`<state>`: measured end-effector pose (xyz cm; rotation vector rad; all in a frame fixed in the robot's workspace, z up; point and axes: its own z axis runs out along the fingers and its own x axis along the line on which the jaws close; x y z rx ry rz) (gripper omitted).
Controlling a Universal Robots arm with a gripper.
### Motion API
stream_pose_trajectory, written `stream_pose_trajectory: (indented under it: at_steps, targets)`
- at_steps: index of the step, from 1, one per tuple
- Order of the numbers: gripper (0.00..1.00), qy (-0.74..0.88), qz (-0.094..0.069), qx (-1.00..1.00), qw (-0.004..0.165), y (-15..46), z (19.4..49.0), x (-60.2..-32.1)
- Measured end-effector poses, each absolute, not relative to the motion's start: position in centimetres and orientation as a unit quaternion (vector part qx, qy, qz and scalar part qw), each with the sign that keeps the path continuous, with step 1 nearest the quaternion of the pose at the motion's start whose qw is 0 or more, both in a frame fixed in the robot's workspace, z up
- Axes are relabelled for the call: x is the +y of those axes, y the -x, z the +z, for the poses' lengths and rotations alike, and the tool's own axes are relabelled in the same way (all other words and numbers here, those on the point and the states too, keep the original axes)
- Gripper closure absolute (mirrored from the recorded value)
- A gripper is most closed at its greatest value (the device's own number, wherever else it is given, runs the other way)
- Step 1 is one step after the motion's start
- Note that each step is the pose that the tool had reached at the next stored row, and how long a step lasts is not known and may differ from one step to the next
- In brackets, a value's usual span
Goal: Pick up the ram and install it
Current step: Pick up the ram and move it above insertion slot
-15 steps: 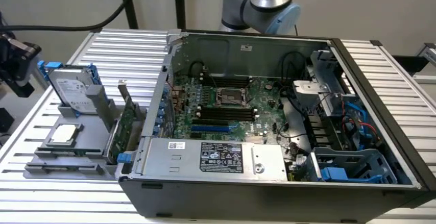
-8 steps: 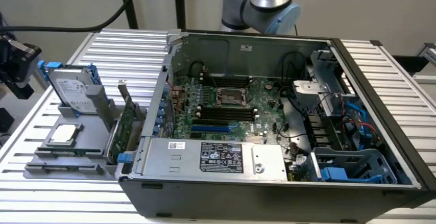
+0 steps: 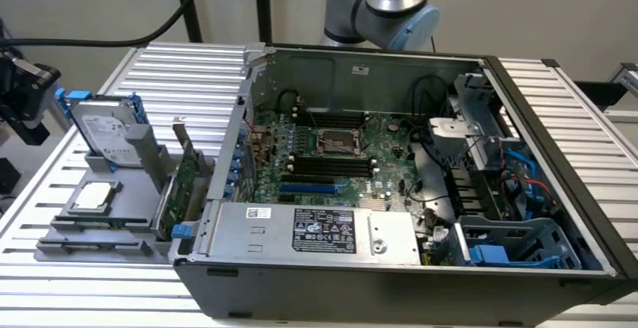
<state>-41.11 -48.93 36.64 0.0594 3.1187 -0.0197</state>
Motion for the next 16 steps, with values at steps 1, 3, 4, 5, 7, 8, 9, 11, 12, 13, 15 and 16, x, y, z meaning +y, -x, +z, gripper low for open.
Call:
stream_pose_trajectory:
  at_steps: [1,3,4,5,7,8,9,11,12,13,15,16]
  targets:
    - [1.0,-0.019,-0.006,1.0,0.011,41.11,36.64,-48.93]
    - [1.0,-0.019,-0.006,1.0,0.011,41.11,36.64,-48.93]
    - [1.0,-0.019,-0.006,1.0,0.011,41.11,36.64,-48.93]
    - [1.0,-0.019,-0.006,1.0,0.011,41.11,36.64,-48.93]
    - [1.0,-0.018,-0.006,1.0,0.011,41.11,36.64,-48.93]
    - [1.0,-0.015,-0.006,1.0,0.011,41.11,36.64,-48.93]
    - [1.0,-0.006,-0.006,1.0,0.011,41.12,36.63,-48.93]
    - [1.0,0.012,-0.006,1.0,0.011,41.12,36.58,-48.92]
    - [1.0,0.021,-0.006,1.0,0.011,41.12,36.55,-48.92]
    - [1.0,0.03,-0.006,0.999,0.012,41.12,36.52,-48.92]
    - [1.0,0.048,-0.006,0.999,0.012,41.11,36.45,-48.93]
    - [1.0,0.057,-0.005,0.998,0.012,41.11,36.42,-48.92]
